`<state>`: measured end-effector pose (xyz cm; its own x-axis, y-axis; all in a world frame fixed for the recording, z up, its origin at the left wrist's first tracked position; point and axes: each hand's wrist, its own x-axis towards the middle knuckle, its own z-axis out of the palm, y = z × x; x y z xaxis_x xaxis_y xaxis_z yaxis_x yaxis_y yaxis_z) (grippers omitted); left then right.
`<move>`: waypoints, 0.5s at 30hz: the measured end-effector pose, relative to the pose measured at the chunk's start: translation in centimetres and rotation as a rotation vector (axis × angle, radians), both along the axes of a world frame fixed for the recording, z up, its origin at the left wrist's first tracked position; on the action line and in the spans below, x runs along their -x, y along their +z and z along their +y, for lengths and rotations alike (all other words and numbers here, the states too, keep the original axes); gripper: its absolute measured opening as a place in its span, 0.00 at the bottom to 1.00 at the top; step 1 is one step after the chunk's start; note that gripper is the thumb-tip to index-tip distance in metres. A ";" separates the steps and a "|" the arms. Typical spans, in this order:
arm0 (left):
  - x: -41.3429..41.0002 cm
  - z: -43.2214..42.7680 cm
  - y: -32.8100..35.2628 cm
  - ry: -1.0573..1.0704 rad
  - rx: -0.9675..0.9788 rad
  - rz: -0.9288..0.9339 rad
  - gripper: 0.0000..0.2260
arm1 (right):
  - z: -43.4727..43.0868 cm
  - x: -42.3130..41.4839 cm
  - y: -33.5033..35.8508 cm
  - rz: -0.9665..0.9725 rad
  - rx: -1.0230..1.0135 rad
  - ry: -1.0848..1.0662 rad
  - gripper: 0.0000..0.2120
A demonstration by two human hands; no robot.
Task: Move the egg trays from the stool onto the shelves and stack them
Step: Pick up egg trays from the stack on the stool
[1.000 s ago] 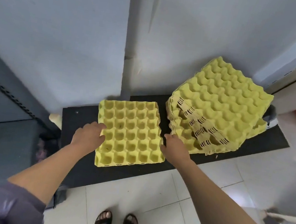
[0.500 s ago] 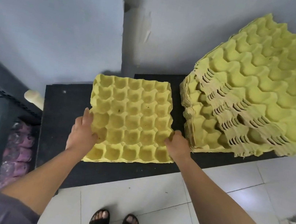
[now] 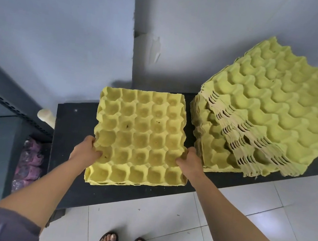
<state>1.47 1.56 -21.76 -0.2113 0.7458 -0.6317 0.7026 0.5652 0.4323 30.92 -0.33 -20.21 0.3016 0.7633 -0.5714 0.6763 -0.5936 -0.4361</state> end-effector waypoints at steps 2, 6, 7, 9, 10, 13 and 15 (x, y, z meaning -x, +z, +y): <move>0.1 -0.3 0.2 0.000 -0.009 0.003 0.22 | -0.4 0.1 0.1 -0.027 -0.022 0.021 0.17; -0.2 -1.1 0.4 0.025 -0.072 -0.021 0.24 | -0.9 0.6 0.8 0.007 -0.093 -0.047 0.20; -0.3 -1.1 0.6 0.036 -0.090 -0.034 0.24 | -0.8 0.6 1.2 0.023 -0.104 -0.068 0.22; -0.3 -1.1 1.3 0.064 -0.113 -0.074 0.21 | -0.8 0.6 1.7 0.039 -0.101 -0.078 0.20; -0.2 -1.1 1.9 0.088 -0.120 -0.103 0.20 | -0.7 0.6 2.2 0.047 -0.099 -0.084 0.18; 0.7 -1.2 3.9 0.144 -0.123 -0.172 0.27 | -1.0 0.9 4.5 0.084 -0.096 -0.127 0.16; 1.2 -1.5 6.0 0.133 -0.139 -0.177 0.30 | -1.4 1.3 6.8 0.080 -0.096 -0.125 0.16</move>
<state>0.27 0.09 -15.77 -0.2084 0.8010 -0.5613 0.5323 0.5743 0.6219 29.63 -1.70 -13.40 0.3537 0.7748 -0.5241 0.5607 -0.6241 -0.5442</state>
